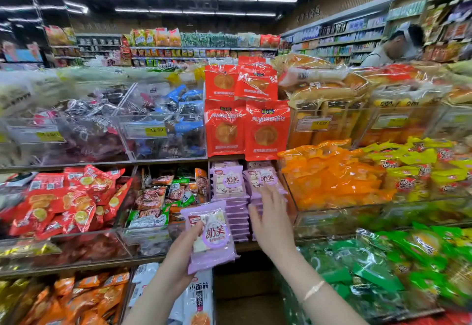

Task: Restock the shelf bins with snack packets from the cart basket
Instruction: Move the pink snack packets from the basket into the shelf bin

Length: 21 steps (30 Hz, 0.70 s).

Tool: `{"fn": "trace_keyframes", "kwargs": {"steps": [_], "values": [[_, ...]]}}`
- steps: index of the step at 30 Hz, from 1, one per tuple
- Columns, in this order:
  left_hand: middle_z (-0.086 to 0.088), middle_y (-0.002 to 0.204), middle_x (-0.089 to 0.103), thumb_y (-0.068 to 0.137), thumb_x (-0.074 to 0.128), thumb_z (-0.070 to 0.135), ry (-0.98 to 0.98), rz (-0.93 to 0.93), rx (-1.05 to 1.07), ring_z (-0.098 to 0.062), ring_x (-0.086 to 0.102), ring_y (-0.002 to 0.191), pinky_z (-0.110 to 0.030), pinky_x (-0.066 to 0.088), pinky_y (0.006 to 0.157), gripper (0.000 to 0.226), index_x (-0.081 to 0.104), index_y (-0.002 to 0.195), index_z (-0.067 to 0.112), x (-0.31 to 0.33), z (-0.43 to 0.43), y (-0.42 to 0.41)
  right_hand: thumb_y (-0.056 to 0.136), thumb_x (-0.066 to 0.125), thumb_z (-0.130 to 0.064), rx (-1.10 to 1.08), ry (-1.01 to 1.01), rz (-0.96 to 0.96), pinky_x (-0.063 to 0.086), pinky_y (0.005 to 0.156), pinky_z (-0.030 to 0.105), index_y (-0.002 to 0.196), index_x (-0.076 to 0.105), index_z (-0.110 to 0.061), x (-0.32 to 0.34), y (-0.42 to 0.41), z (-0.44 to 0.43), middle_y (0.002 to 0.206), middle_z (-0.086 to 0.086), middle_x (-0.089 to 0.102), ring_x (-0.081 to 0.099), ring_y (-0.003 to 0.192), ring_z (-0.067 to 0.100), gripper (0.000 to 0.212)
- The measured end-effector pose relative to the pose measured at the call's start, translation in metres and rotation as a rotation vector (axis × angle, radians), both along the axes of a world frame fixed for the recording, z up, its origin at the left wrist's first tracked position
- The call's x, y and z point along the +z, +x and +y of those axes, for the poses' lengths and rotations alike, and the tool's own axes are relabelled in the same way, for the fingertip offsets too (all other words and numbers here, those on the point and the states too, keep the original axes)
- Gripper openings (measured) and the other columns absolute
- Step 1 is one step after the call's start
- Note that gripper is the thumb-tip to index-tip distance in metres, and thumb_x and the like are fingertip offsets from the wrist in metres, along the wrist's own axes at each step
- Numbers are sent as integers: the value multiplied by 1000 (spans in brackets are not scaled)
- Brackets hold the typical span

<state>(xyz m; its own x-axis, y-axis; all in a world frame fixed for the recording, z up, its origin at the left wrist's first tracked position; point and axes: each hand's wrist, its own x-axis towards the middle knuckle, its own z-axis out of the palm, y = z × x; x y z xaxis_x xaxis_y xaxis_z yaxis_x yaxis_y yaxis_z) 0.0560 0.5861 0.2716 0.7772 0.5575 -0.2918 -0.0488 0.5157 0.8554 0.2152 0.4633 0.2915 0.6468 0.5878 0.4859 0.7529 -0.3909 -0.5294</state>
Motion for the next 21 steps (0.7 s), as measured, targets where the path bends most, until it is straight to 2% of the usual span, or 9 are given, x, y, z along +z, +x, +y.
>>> {"fn": "trace_keyframes", "kwargs": {"steps": [2, 4, 6, 8, 11, 14, 16, 19, 21], "values": [[-10, 123, 65, 68, 69, 49, 43, -8, -6, -31, 65, 108, -40, 57, 76, 85, 41, 143, 20, 1, -4, 4, 92, 48, -48, 201, 12, 299, 44, 98, 27, 131, 42, -26, 1, -26, -5, 129, -8, 49, 49, 118, 8, 46], [-8, 124, 65, 67, 71, 48, 79, -45, 6, -28, 66, 107, -43, 55, 86, 81, 47, 138, 17, 0, -8, 10, 86, 58, -48, 322, 11, 519, 49, 83, 16, 118, 47, -33, 2, -45, -8, 112, -15, 58, 57, 96, -5, 37], [-6, 124, 65, 69, 70, 48, 96, -76, 35, -26, 66, 108, -46, 52, 93, 75, 50, 135, 18, 0, -11, 14, 85, 64, -41, 348, 68, 596, 43, 68, 3, 111, 47, -37, 2, -51, -9, 104, -19, 60, 55, 87, -15, 31], [-3, 115, 70, 68, 67, 54, 117, -77, 35, -25, 67, 105, -46, 53, 91, 68, 55, 126, 21, 4, -16, 16, 87, 64, -34, 338, 134, 647, 40, 64, 0, 110, 47, -38, 4, -50, -9, 103, -21, 59, 53, 85, -20, 29], [8, 117, 66, 60, 61, 65, 146, -27, 59, -18, 67, 100, -40, 57, 78, 72, 56, 122, 27, 11, -20, 15, 88, 63, -30, 288, 228, 690, 43, 65, 3, 106, 47, -38, 10, -39, -8, 106, -18, 57, 55, 86, -17, 26], [1, 149, 38, 57, 62, 66, 108, -19, 74, -25, 40, 134, -46, 42, 99, 98, 38, 144, 27, 15, -12, 12, 90, 60, -33, 187, 302, 684, 39, 74, 9, 117, 50, -32, 24, -17, -3, 111, -14, 53, 52, 97, -3, 29], [0, 155, 29, 53, 66, 66, 68, -39, 75, -27, 29, 142, -51, 32, 111, 106, 34, 147, 27, 18, -6, 9, 93, 55, -32, 72, 312, 625, 43, 80, 22, 127, 51, -23, 38, 4, 6, 108, -8, 52, 50, 97, 8, 36], [-2, 152, 35, 53, 68, 65, 38, -70, 80, -29, 36, 137, -55, 30, 112, 106, 36, 146, 25, 21, 0, 5, 96, 49, -25, -68, 291, 510, 47, 70, 30, 124, 57, -11, 62, 32, 26, 108, 3, 61, 58, 90, 20, 33], [0, 140, 46, 56, 68, 62, 21, -88, 78, -27, 44, 131, -53, 33, 111, 97, 42, 142, 24, 23, 3, 2, 96, 47, -21, -154, 242, 427, 46, 73, 33, 122, 57, -3, 70, 48, 42, 117, 14, 59, 58, 97, 28, 33]]}}
